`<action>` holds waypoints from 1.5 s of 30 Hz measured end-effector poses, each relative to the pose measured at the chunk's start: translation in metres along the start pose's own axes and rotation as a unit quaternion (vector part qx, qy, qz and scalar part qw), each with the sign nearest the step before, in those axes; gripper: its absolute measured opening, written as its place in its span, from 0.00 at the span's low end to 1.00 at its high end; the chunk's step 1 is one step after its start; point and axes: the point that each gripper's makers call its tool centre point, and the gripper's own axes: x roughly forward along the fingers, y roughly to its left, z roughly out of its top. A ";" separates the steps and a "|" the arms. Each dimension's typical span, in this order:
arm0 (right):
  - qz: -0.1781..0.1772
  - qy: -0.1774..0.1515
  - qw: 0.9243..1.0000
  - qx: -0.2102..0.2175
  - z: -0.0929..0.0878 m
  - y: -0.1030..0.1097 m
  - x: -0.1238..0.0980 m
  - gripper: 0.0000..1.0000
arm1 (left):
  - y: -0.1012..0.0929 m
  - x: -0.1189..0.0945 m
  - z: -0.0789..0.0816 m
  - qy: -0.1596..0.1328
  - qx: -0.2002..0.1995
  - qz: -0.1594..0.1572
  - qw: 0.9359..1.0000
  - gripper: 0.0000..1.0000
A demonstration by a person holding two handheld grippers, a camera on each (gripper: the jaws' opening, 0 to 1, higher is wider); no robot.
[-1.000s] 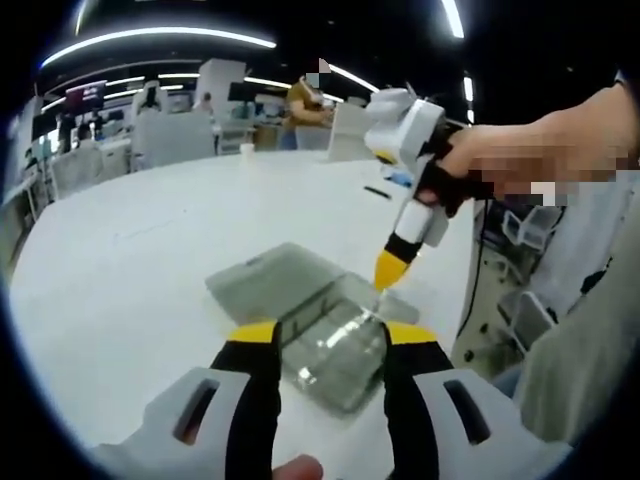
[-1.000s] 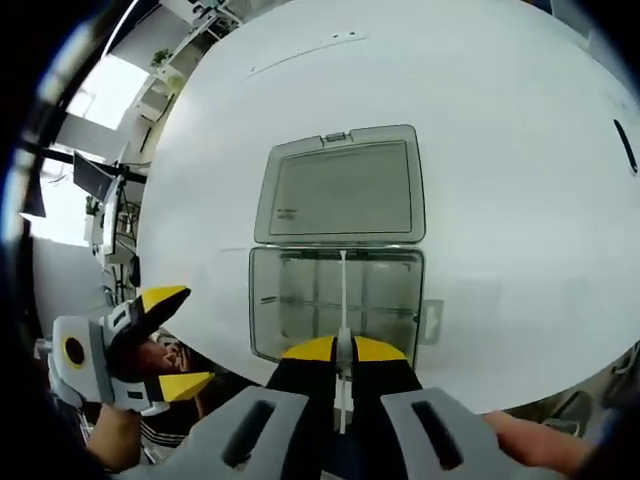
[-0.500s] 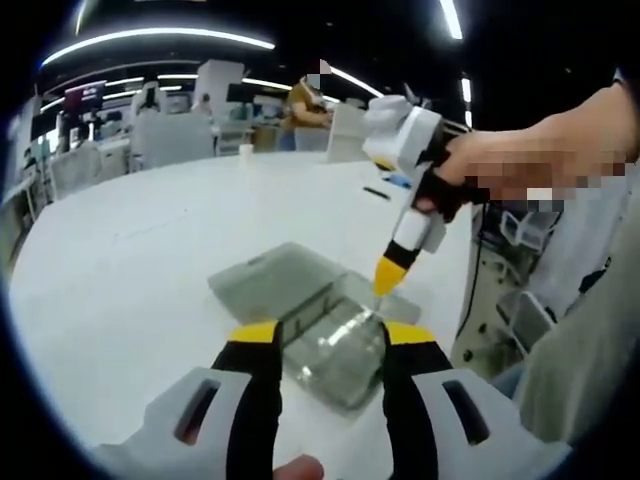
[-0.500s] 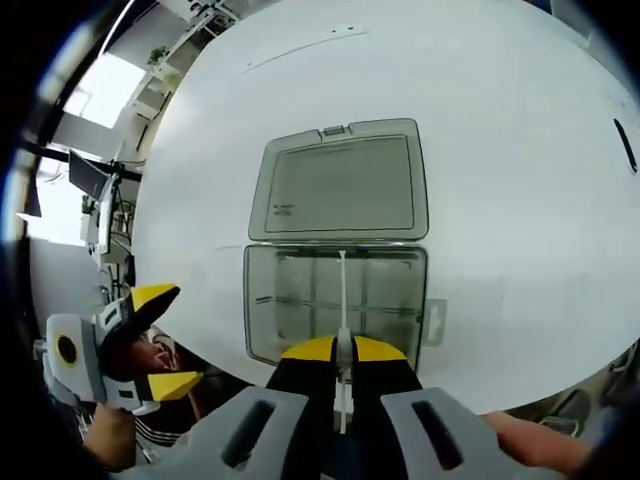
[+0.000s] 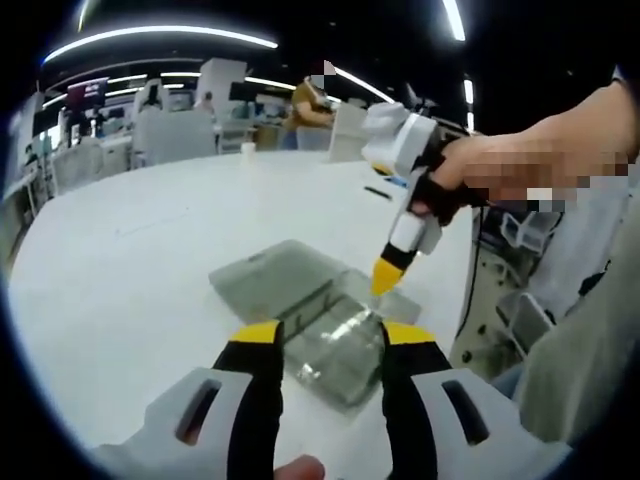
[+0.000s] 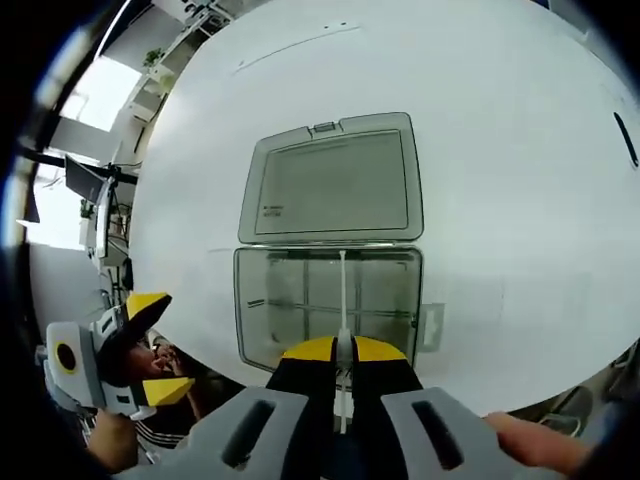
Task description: Insert the divider into the dual guide fixture by aligning both edges with the guide slots and pushing it downward to the bottom, including one-sided entry, uneven engagement, binding, and posture correction.
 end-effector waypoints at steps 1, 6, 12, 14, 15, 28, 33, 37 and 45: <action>0.001 0.001 1.000 0.001 0.000 0.000 0.000 0.00 | 0.000 0.000 0.000 0.000 0.000 0.000 1.000 0.35; 0.001 0.002 1.000 0.000 0.002 0.000 0.002 0.00 | 0.002 -0.001 0.000 -0.001 -0.001 0.002 1.000 0.34; 0.000 0.007 1.000 0.000 0.002 -0.002 0.006 0.00 | 0.004 -0.002 0.000 -0.002 -0.003 0.005 1.000 0.34; -0.002 0.007 1.000 -0.002 0.002 -0.002 0.007 0.00 | 0.005 -0.002 0.000 -0.002 -0.004 0.006 1.000 0.34; -0.002 0.009 1.000 -0.002 0.002 -0.002 0.008 0.00 | 0.005 -0.002 0.000 -0.002 -0.005 0.006 1.000 0.34; -0.012 0.014 1.000 -0.003 0.003 -0.006 0.015 0.00 | 0.007 0.000 -0.002 0.001 -0.008 0.007 1.000 0.33; -0.012 0.015 1.000 0.001 0.003 -0.005 0.015 0.00 | 0.005 0.001 -0.002 0.001 -0.007 0.005 1.000 0.33; -0.014 0.016 1.000 0.001 0.003 -0.005 0.015 0.00 | 0.004 0.001 -0.001 0.001 -0.006 0.004 1.000 0.33; -0.016 0.019 1.000 0.004 0.002 -0.003 0.013 0.00 | 0.006 -0.001 0.000 -0.002 -0.006 0.007 1.000 0.33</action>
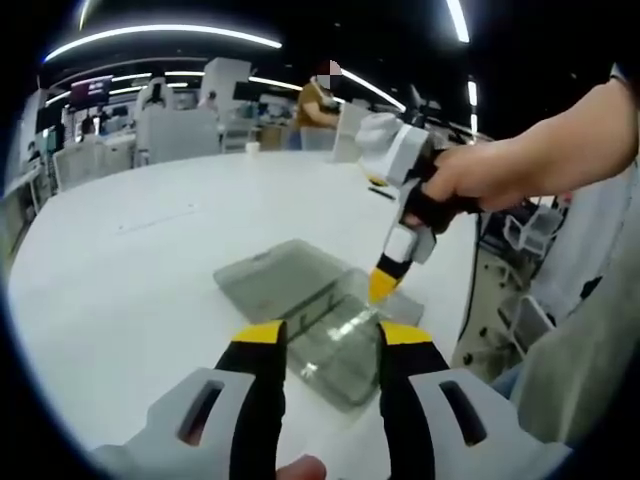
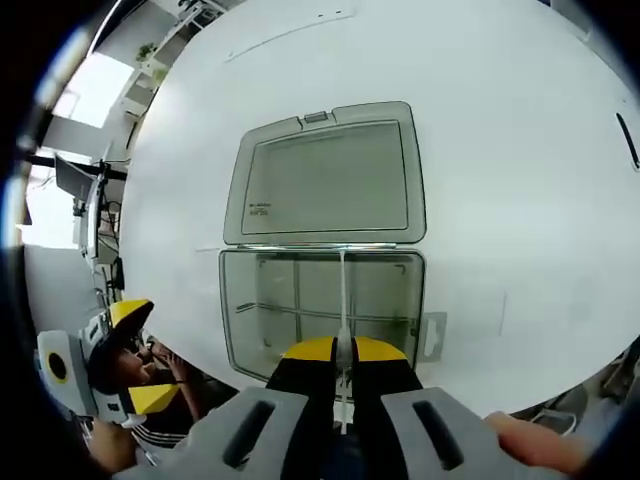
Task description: Insert the divider into the dual guide fixture by aligning both edges with the guide slots and pushing it downward to the bottom, including one-sided entry, uneven engagement, binding, and posture correction.
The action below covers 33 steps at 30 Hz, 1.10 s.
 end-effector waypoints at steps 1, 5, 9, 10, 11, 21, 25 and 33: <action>0.002 0.000 1.000 0.002 0.000 0.001 0.000 0.00 | 0.000 0.000 0.000 0.000 0.000 0.000 1.000 0.33; -0.001 0.002 1.000 0.003 0.000 0.001 -0.001 0.00 | 0.001 -0.001 0.000 -0.001 0.000 0.002 1.000 0.32; 0.000 0.003 1.000 0.005 -0.002 0.002 -0.002 0.00 | 0.001 -0.002 0.000 -0.002 -0.001 0.003 1.000 0.32; 0.001 0.003 1.000 0.007 -0.003 0.003 -0.002 0.00 | 0.001 -0.002 0.000 -0.002 -0.002 0.003 1.000 0.32; 0.001 0.003 1.000 0.007 -0.002 0.003 -0.002 0.00 | 0.001 -0.002 0.000 -0.002 -0.001 0.003 1.000 0.32; 0.003 0.002 1.000 0.008 -0.002 0.002 0.002 0.00 | 0.001 -0.003 -0.001 -0.001 -0.002 0.004 1.000 0.32; 0.001 0.002 1.000 0.003 -0.003 0.003 0.003 0.00 | 0.001 -0.002 0.000 -0.001 -0.002 0.005 1.000 0.32; 0.001 0.003 1.000 0.004 0.000 -0.001 0.007 0.00 | 0.002 -0.001 0.001 -0.002 -0.002 0.005 1.000 0.31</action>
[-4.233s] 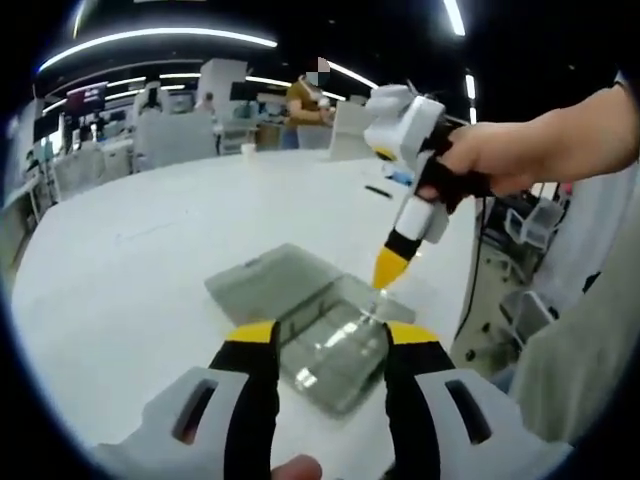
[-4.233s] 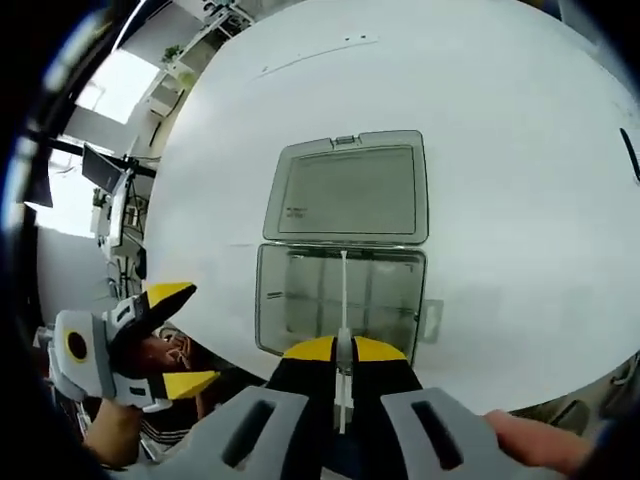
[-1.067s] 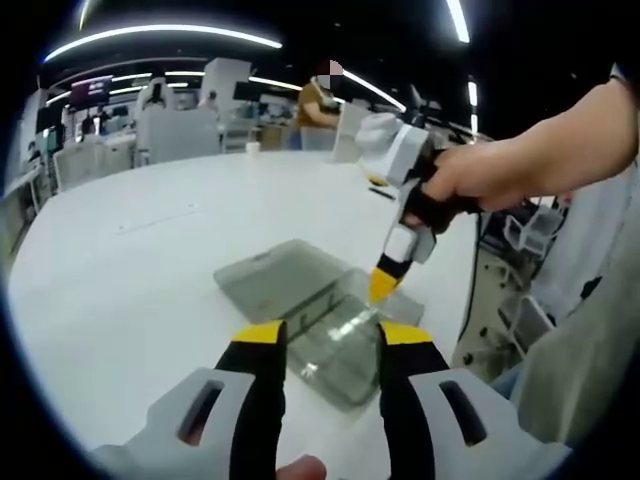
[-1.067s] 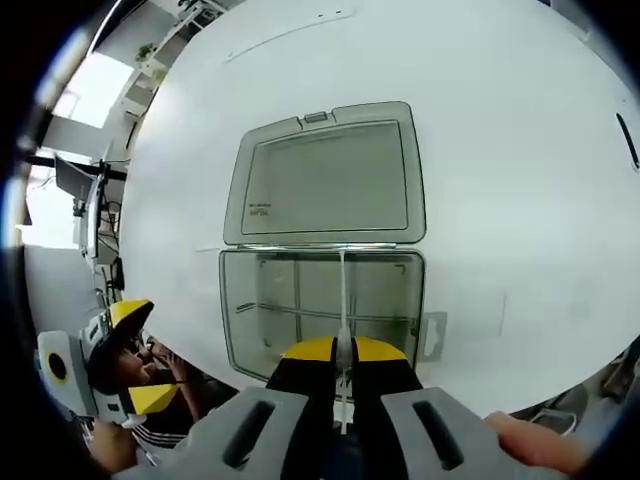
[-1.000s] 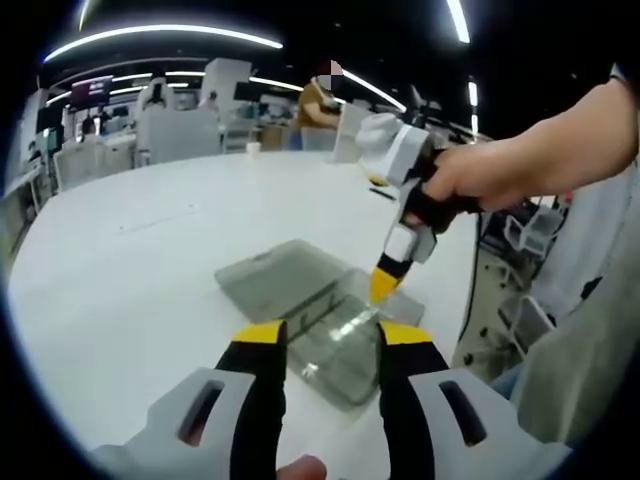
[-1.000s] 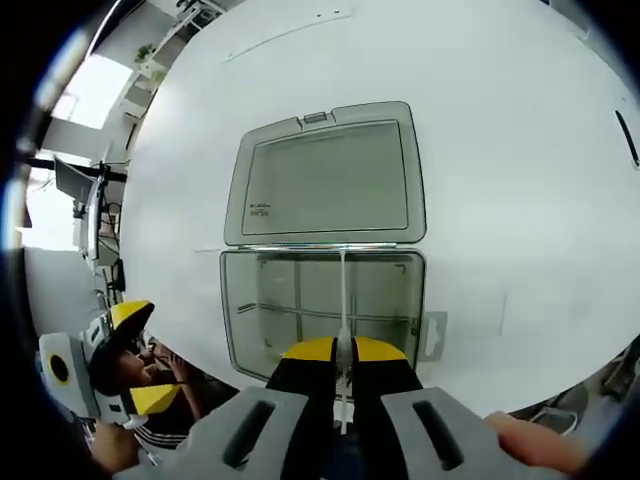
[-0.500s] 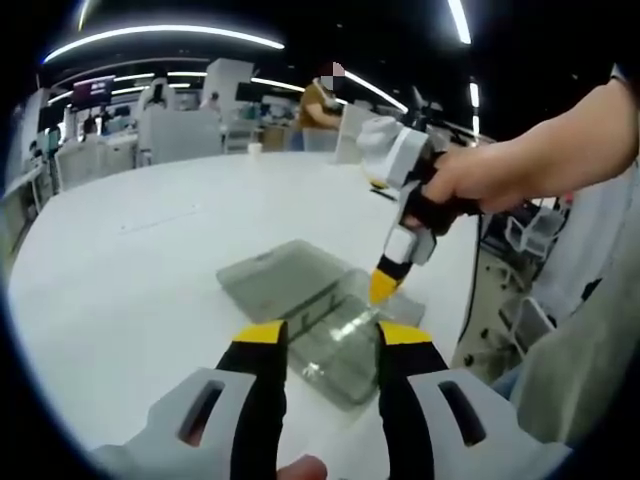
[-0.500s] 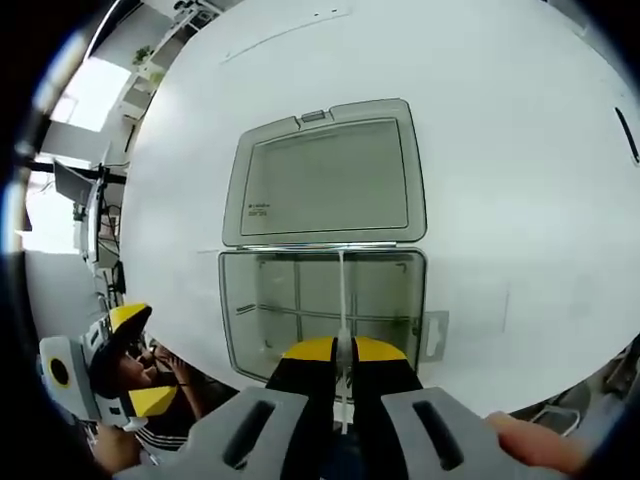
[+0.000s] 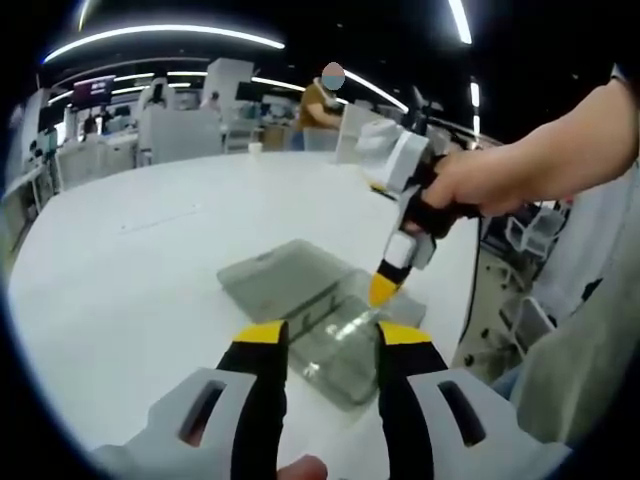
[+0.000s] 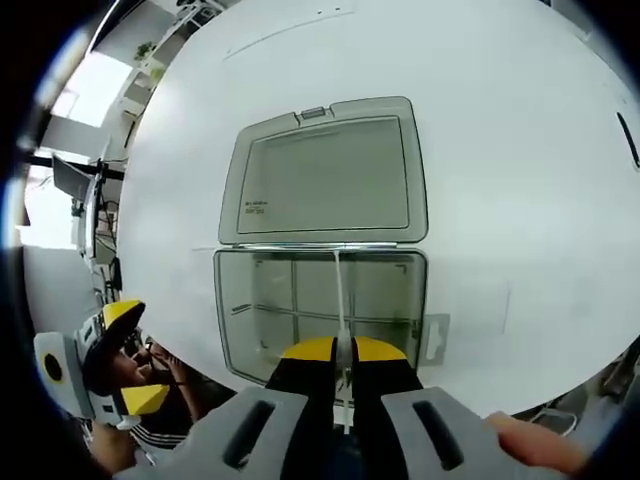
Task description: Insert the divider into the dual guide fixture by aligning both edges with the guide slots and pushing it downward to the bottom, including one-sided entry, uneven engagement, binding, and posture correction.
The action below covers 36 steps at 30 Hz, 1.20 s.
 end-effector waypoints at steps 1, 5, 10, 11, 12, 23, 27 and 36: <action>-0.001 0.000 1.000 0.000 0.000 0.000 0.000 0.00 | 0.000 0.000 0.000 0.000 0.000 0.000 1.000 0.31; -0.002 0.002 1.000 0.001 0.000 0.000 0.001 0.00 | 0.001 0.000 0.000 0.000 0.000 0.000 1.000 0.31; -0.004 0.002 1.000 0.003 -0.001 0.000 0.002 0.00 | 0.001 0.000 0.001 -0.001 -0.001 0.000 1.000 0.31; -0.004 0.002 1.000 0.004 -0.001 0.000 0.003 0.00 | 0.001 0.000 0.001 -0.001 0.000 0.000 1.000 0.31; -0.005 0.001 1.000 0.005 -0.001 0.000 0.004 0.00 | 0.001 0.000 0.001 -0.001 0.000 0.000 1.000 0.31; -0.009 -0.002 1.000 0.009 -0.002 0.000 0.004 0.00 | 0.003 0.000 0.002 0.000 0.002 0.000 1.000 0.30; -0.006 0.001 1.000 0.022 0.000 -0.002 0.002 0.00 | 0.003 0.001 0.004 -0.001 0.003 -0.001 1.000 0.30; -0.009 0.001 1.000 0.020 -0.001 0.001 0.000 0.00 | 0.002 0.001 0.005 -0.002 0.005 -0.003 1.000 0.30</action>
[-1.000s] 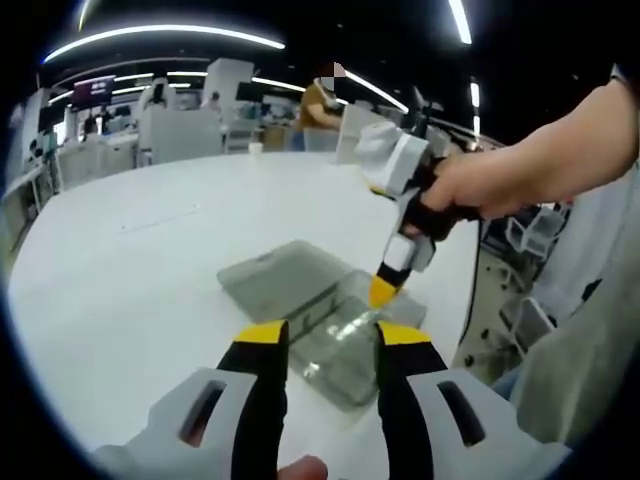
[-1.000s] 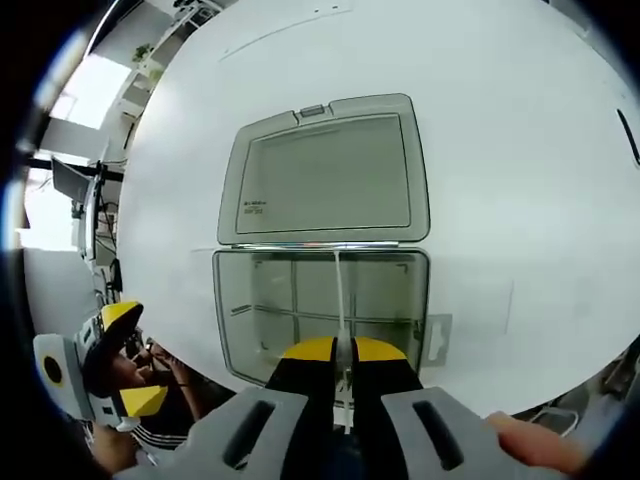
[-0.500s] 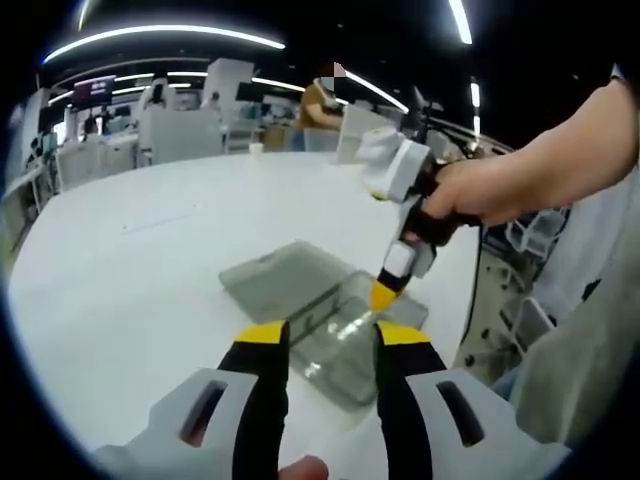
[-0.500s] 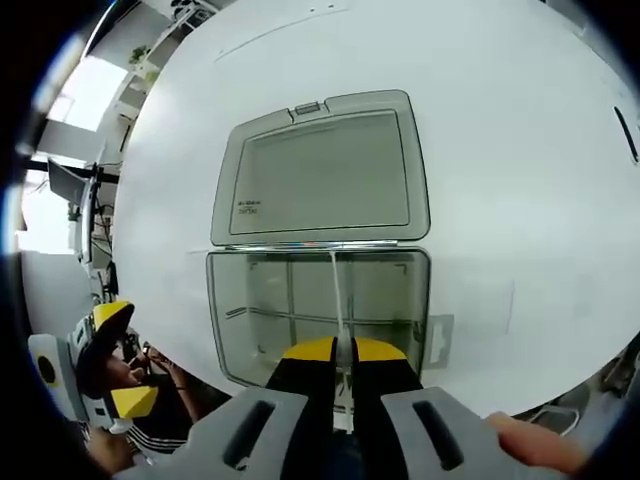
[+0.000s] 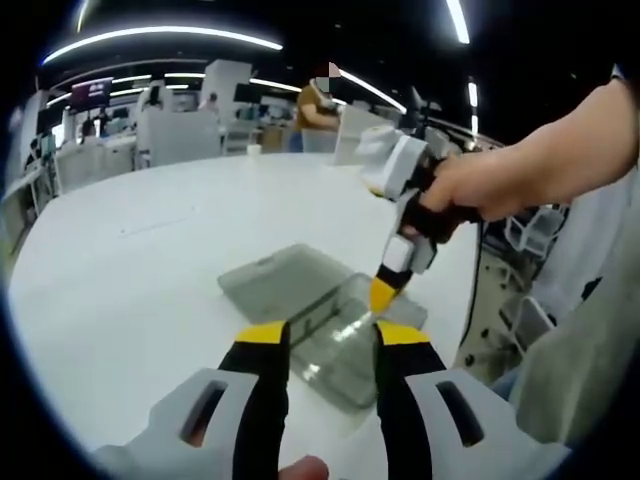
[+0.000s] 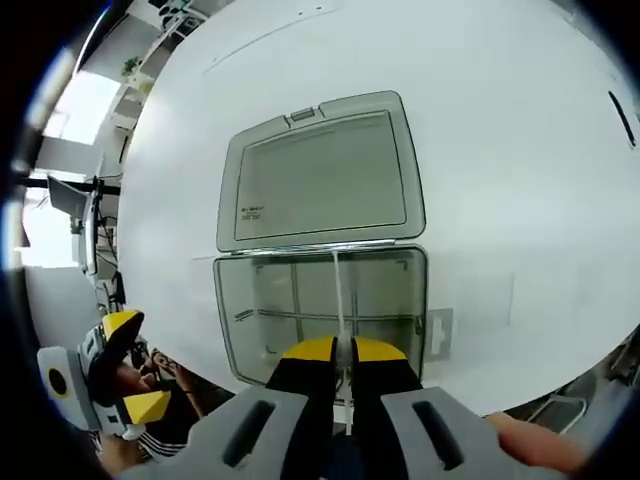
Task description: Insert the divider into the dual guide fixture by aligning both edges with the guide slots and pushing it downward to the bottom, including one-sided entry, uneven engagement, binding, and posture correction.
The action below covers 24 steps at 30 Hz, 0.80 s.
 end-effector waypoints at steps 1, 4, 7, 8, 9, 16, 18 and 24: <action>0.002 0.000 1.000 0.003 0.000 0.000 0.000 0.00 | 0.000 0.000 0.000 -0.001 0.000 0.000 1.000 0.30; 0.005 0.001 1.000 0.008 -0.002 0.002 -0.001 0.00 | -0.001 -0.001 0.000 -0.001 0.000 0.000 1.000 0.30; 0.006 0.001 1.000 0.010 -0.001 0.001 0.001 0.00 | 0.000 -0.001 0.000 -0.001 -0.002 0.001 1.000 0.30; 0.008 0.001 1.000 0.010 -0.001 0.002 0.001 0.00 | -0.001 -0.002 0.000 0.000 -0.001 0.001 1.000 0.30; 0.008 0.000 1.000 0.010 -0.001 0.002 0.002 0.00 | -0.001 -0.002 0.000 0.000 -0.001 0.002 1.000 0.29; 0.006 0.000 1.000 0.004 -0.003 0.002 -0.001 0.00 | -0.001 -0.002 0.000 -0.001 -0.001 0.003 1.000 0.29; 0.006 -0.001 1.000 0.004 -0.002 0.002 0.000 0.00 | -0.001 -0.002 0.001 -0.001 -0.001 0.002 1.000 0.29; 0.005 -0.001 1.000 0.000 0.001 -0.001 0.000 0.00 | -0.002 -0.002 0.002 -0.003 0.000 0.002 1.000 0.29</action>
